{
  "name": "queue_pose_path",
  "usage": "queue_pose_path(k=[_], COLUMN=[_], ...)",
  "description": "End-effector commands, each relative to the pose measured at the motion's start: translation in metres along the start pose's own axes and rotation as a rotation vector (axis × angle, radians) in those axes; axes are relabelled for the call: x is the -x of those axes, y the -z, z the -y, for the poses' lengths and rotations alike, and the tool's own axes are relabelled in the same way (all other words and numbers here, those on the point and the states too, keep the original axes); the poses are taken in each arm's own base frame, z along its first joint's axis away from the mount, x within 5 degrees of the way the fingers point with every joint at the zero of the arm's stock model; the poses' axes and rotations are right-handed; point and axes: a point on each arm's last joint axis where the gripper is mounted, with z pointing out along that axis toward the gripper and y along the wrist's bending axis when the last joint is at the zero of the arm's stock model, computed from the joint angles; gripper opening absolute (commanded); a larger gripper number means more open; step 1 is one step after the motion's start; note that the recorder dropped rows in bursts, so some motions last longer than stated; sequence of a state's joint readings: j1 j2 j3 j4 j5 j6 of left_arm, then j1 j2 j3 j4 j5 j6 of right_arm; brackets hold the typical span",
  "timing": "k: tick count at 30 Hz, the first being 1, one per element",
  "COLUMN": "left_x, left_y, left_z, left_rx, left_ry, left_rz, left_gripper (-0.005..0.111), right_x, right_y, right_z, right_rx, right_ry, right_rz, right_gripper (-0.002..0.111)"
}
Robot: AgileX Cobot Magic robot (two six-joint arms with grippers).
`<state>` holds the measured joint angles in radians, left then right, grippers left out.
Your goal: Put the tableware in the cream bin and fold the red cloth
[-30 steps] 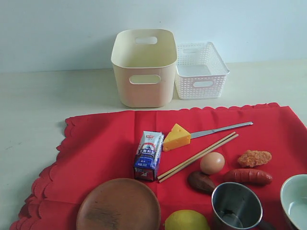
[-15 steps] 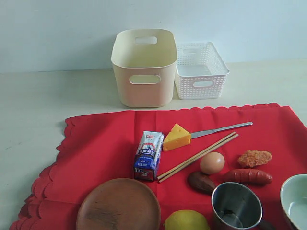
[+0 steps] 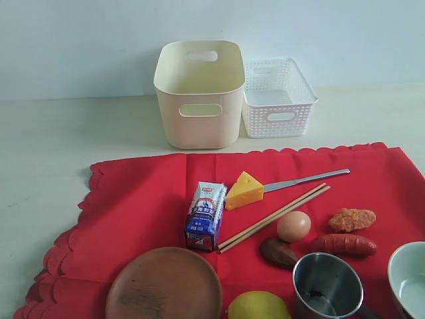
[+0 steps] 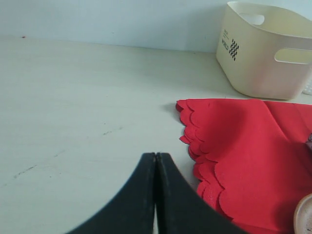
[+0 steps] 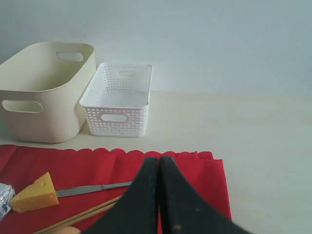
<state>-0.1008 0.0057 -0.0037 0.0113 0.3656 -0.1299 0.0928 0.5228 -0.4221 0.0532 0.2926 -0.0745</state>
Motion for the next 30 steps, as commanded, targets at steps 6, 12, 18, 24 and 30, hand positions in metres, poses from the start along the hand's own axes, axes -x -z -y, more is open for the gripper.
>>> queue_pose_path(k=[6,12,18,24,30], left_x=[0.0,0.0,0.0,0.0,0.0], left_y=[0.0,0.0,0.0,0.0,0.0], left_z=[0.0,0.0,0.0,0.0,0.0], left_rx=[0.002,0.002,0.002,0.002,0.002], left_ry=[0.001,0.001,0.001,0.001,0.001], left_rz=[0.01,0.01,0.01,0.01,0.01], left_gripper=[0.0,0.0,0.0,0.0,0.0], right_x=[0.003,-0.002,-0.014,-0.029,-0.027], right_y=[0.0,-0.004,-0.026,-0.054,-0.073], right_z=[0.0,-0.003,-0.005,-0.015,-0.02], right_rx=[0.001,0.036,0.05,0.158,0.242], right_ry=[0.001,-0.131,-0.146,-0.108,-0.035], right_rz=[0.014,-0.036,-0.2,-0.362,-0.512], right_gripper=[0.0,0.0,0.0,0.011,0.037])
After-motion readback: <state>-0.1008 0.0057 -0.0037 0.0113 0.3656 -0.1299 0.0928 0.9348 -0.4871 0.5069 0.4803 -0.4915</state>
